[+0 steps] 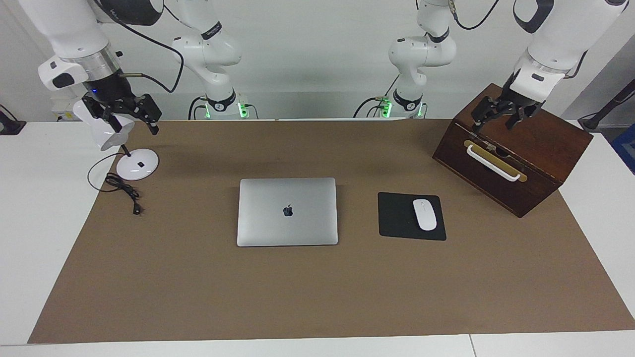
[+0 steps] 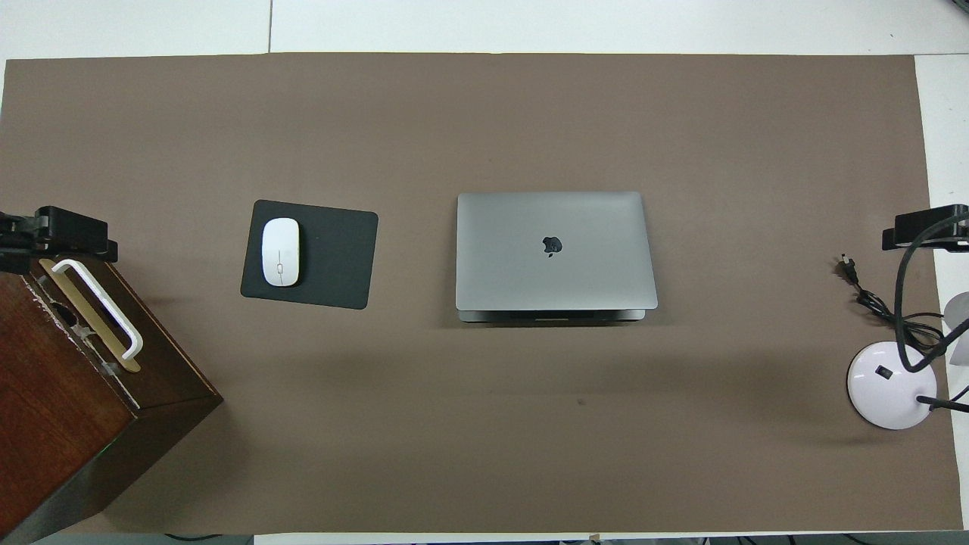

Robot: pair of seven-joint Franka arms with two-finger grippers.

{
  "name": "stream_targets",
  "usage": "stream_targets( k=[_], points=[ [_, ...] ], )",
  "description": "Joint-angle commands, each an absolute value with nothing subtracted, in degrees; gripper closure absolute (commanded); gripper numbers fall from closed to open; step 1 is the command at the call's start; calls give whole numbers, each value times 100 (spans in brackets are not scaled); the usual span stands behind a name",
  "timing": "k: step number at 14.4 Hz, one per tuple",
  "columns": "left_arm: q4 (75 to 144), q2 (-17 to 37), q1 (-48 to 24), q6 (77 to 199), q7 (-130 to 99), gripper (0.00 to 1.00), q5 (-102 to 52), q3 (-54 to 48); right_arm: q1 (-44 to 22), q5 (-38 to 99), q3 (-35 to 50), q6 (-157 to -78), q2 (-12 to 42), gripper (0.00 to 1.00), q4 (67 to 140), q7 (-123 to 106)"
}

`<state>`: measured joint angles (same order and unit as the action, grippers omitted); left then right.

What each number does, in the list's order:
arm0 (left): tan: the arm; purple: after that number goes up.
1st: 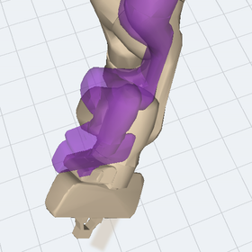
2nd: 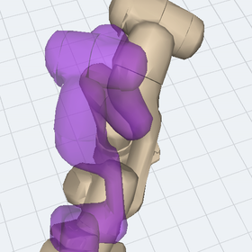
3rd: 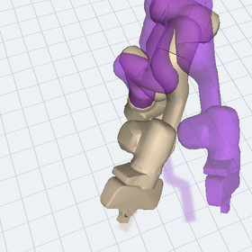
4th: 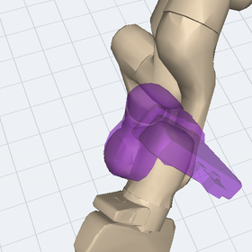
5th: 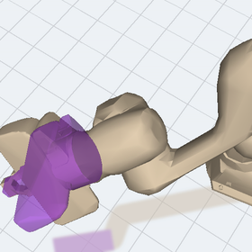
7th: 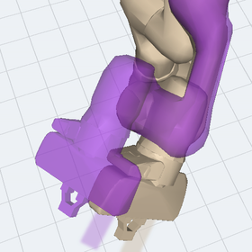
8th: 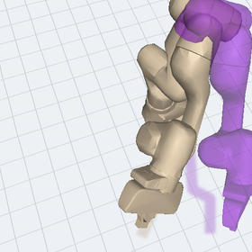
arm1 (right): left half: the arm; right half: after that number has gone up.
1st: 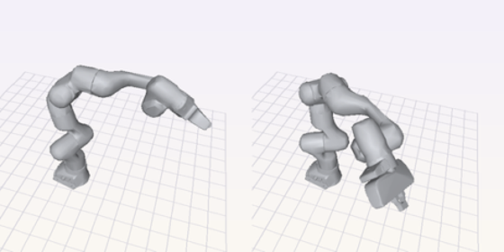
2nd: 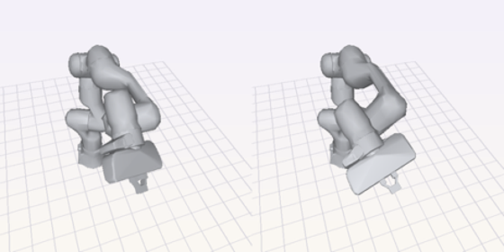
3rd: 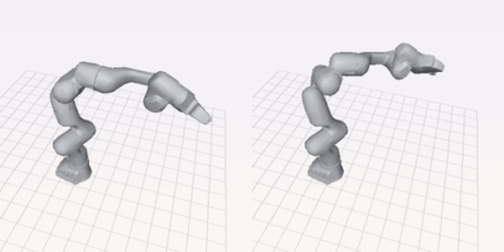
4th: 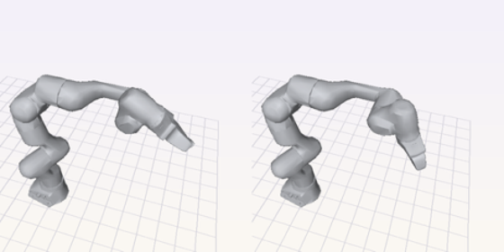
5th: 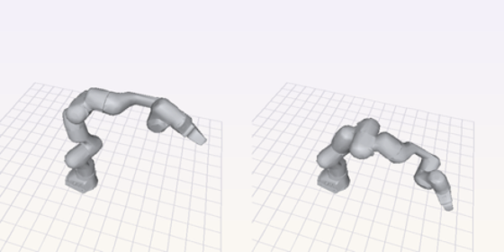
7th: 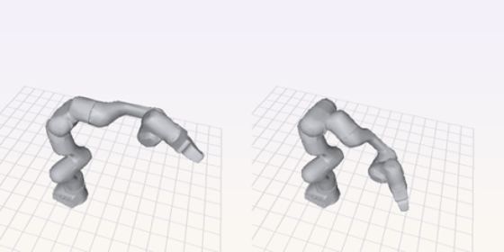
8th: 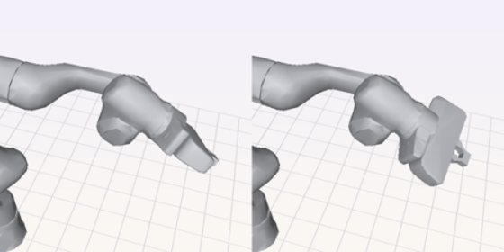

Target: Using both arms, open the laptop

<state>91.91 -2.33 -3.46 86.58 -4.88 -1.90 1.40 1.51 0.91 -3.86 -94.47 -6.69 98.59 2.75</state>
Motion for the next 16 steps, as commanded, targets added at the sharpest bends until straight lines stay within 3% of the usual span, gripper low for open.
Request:
stream_targets(
  k=[1,16],
  points=[
    [9299,-343,-325,8727,-536,0,-211,132,246,105,-334,-9571,-791,0,10019,132],
    [9334,-360,-316,8710,-431,0,-202,132,246,35,-334,-9668,-782,0,10020,-210]
  ],
)
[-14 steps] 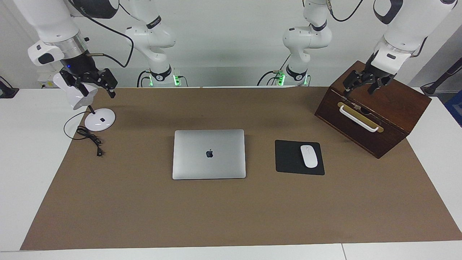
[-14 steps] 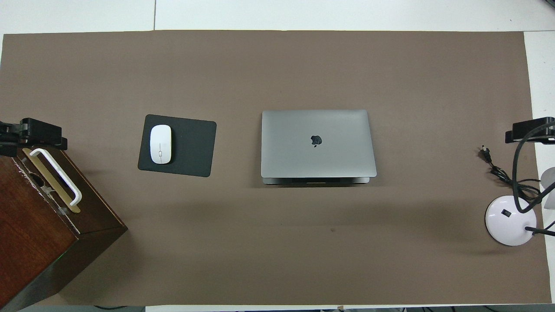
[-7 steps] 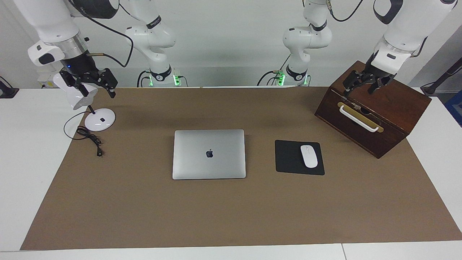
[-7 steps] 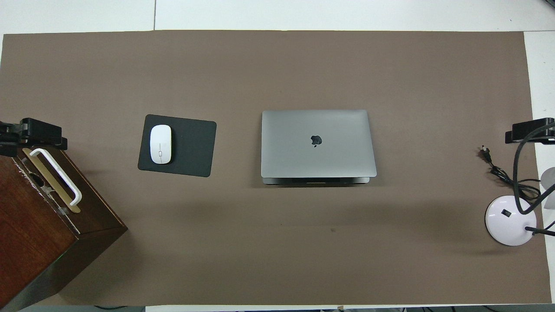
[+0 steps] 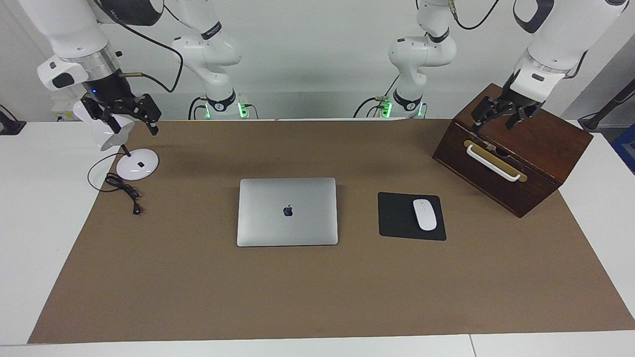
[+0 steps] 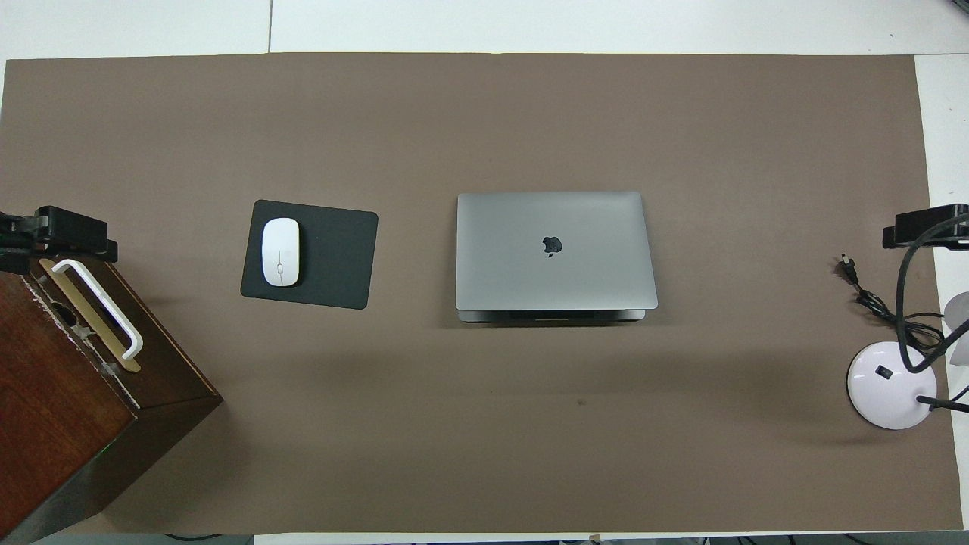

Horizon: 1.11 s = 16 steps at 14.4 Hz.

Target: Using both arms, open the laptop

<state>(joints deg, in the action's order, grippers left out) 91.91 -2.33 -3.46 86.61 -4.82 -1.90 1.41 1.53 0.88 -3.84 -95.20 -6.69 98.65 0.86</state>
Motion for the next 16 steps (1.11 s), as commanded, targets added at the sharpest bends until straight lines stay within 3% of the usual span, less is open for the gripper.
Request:
stream_targets(
  k=[1,8,11,14,15,16],
  points=[
    [9334,-360,-316,8701,-431,0,-211,141,255,35,-334,-9720,-782,0,10037,-246],
    [9343,-360,-325,8728,-448,0,-193,132,264,35,-334,-9835,-782,0,10107,-281],
    [9334,-360,-387,8745,-501,0,-193,132,264,35,-334,-10141,-782,12,10273,-290],
    [9343,-360,-387,8745,-702,0,-193,132,246,44,-334,-10800,-747,12,10616,-229],
    [9343,-360,-395,8763,-825,3,-185,123,220,122,-325,-11176,-764,12,10852,-176],
    [9334,-352,-404,8832,-948,42,-185,123,176,184,-316,-11658,-817,11,11142,-10]
  ],
)
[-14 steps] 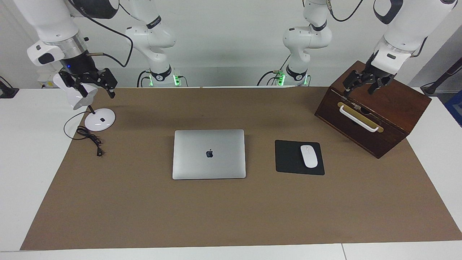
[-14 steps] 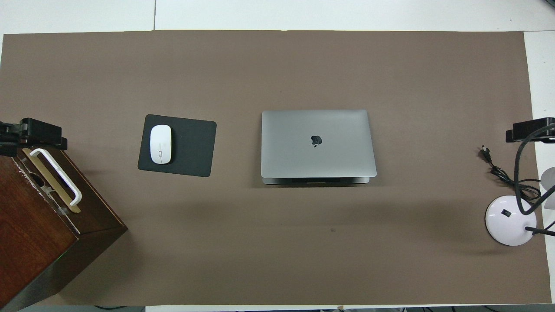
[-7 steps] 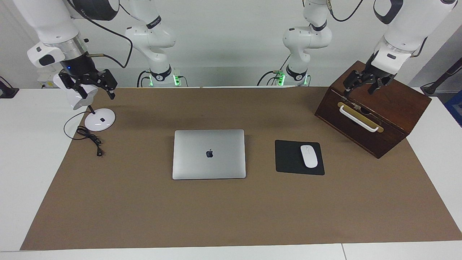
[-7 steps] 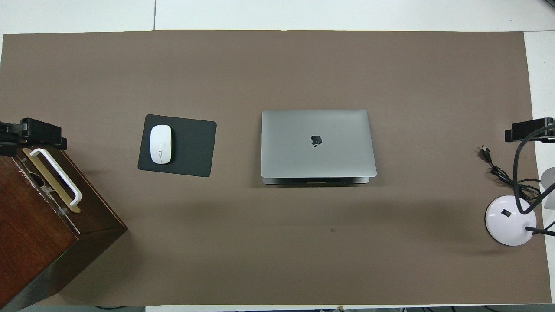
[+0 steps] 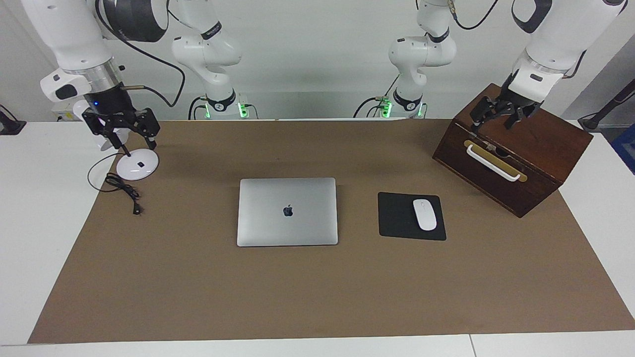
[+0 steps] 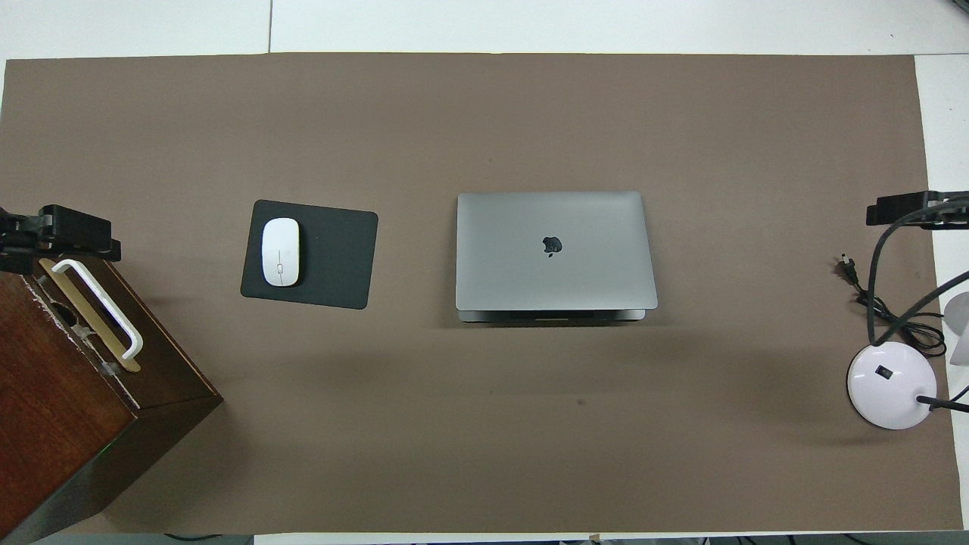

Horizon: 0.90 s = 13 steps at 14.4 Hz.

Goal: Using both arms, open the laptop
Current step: 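Reach the right gripper to the front edge of the silver laptop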

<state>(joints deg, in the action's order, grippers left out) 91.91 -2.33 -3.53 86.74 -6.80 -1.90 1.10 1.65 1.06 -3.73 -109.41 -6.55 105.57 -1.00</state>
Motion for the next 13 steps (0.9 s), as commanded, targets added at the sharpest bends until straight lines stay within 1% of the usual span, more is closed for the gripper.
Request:
stream_targets(
  k=[1,2,3,5,7,9,13],
  points=[
    [9334,-343,-404,8920,-975,77,-193,123,141,402,-273,-12063,-843,10,11371,157],
    [9343,-343,-387,8956,-984,100,-193,123,-42,726,-264,-12354,-905,9,11573,324],
    [9334,-343,-352,8956,-976,100,-193,114,-340,1008,-264,-12714,-992,9,11845,647],
    [9317,-334,-325,8956,-993,100,-228,114,-1103,1099,-264,-13784,-1203,6,12477,1813],
    [9308,-316,-316,8991,-984,100,-246,132,-1816,1099,-264,-14639,-1265,6,12857,3017],
    [9308,-316,-316,9131,-967,100,-255,141,-2248,1099,-264,-15290,-1266,3,13077,3899],
    [9413,-290,-325,9798,-941,100,-403,141,-2926,1107,-264,-17020,-1239,1,13946,5236]
  ],
)
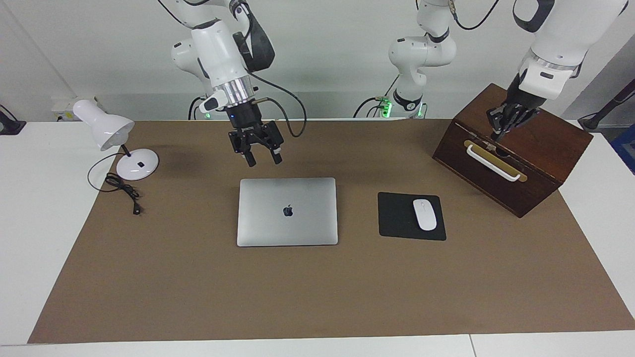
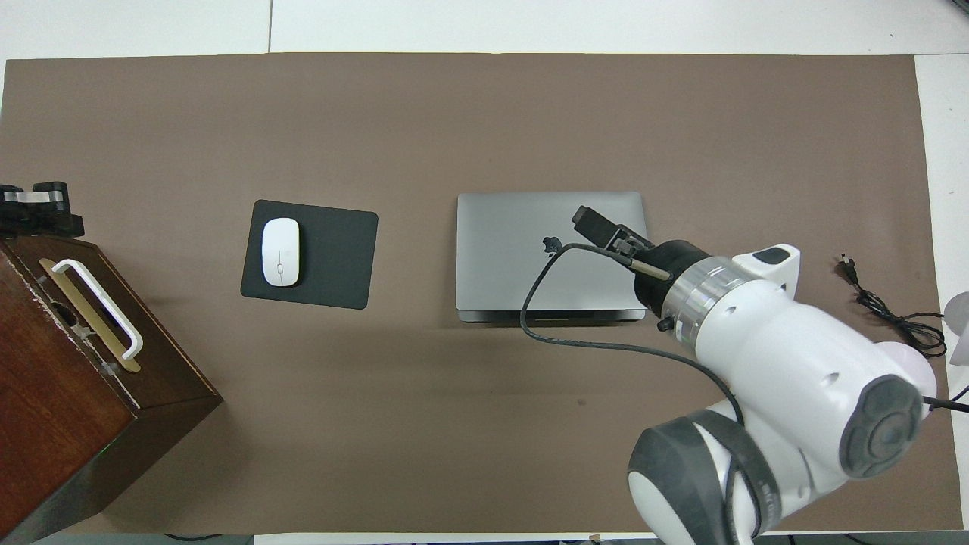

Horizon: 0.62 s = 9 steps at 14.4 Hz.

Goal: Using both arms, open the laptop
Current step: 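Reach the right gripper to the front edge of the silver laptop, then move the left gripper past the mouse pad toward the laptop front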

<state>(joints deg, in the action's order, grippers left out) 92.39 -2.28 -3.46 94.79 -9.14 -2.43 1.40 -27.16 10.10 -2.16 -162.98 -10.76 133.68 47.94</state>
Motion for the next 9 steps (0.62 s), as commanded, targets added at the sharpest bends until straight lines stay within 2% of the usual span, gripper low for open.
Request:
stream_targets(
  k=[1,4,6,9],
  points=[
    [9570,-334,-343,10052,-932,100,-439,132,-3031,1107,-264,-17329,-1222,1,14096,5456],
    [10141,-509,-413,10817,-914,100,-466,106,-3251,1116,-264,-17630,-1213,0,14255,6439],
    [10545,-658,-431,11222,-818,100,-632,88,-3418,1116,-264,-18181,-1082,0,14448,6871],
    [11475,-1010,-755,12187,-615,100,-642,79,-3533,1116,-264,-18755,-879,0,14677,7154]
  ],
)
